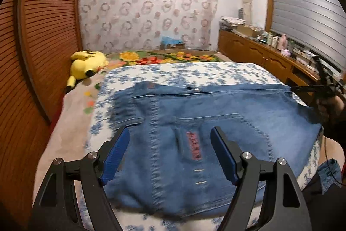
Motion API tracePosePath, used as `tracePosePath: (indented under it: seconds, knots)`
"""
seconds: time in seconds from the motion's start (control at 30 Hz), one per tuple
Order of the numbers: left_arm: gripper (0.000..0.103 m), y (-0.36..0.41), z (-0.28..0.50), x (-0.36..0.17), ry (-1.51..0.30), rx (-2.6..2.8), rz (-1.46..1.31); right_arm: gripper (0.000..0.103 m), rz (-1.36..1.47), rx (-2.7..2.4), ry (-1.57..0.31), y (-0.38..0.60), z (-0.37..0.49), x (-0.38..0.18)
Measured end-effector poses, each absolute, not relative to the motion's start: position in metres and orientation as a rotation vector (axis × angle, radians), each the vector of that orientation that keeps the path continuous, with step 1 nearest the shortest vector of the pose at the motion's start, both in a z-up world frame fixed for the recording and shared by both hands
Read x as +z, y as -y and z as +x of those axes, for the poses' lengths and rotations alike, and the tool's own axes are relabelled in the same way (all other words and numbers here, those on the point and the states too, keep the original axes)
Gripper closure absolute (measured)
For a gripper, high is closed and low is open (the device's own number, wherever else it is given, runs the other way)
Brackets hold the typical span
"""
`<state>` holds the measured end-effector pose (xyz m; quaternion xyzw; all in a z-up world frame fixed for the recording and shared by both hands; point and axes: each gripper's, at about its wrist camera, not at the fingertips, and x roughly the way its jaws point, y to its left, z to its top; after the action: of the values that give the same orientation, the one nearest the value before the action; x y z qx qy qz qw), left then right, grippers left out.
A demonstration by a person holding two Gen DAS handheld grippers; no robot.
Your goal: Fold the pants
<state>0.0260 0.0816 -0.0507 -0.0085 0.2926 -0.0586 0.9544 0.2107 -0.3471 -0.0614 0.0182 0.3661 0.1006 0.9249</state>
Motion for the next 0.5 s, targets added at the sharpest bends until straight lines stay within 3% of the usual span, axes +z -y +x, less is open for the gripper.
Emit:
tracePosePath:
  seconds: [0.07, 0.13, 0.23, 0.5]
  knots:
    - [0.025, -0.071, 0.031, -0.052, -0.599, -0.141, -0.018, 0.063, 0.034, 0.216, -0.785, 0.346, 0.219, -0.064]
    - [0.025, -0.062, 0.033, -0.054, -0.602, -0.157, -0.012, 0.084, 0.024, 0.225, -0.792, 0.345, 0.225, -0.062]
    - [0.025, -0.049, 0.036, -0.057, -0.608, -0.178, 0.0, 0.097, 0.001, 0.23, -0.769, 0.344, 0.222, -0.052]
    - [0.025, -0.027, 0.04, -0.056, -0.591, -0.247, -0.02, 0.1, -0.026, 0.106, -0.655, 0.343, 0.223, -0.029]
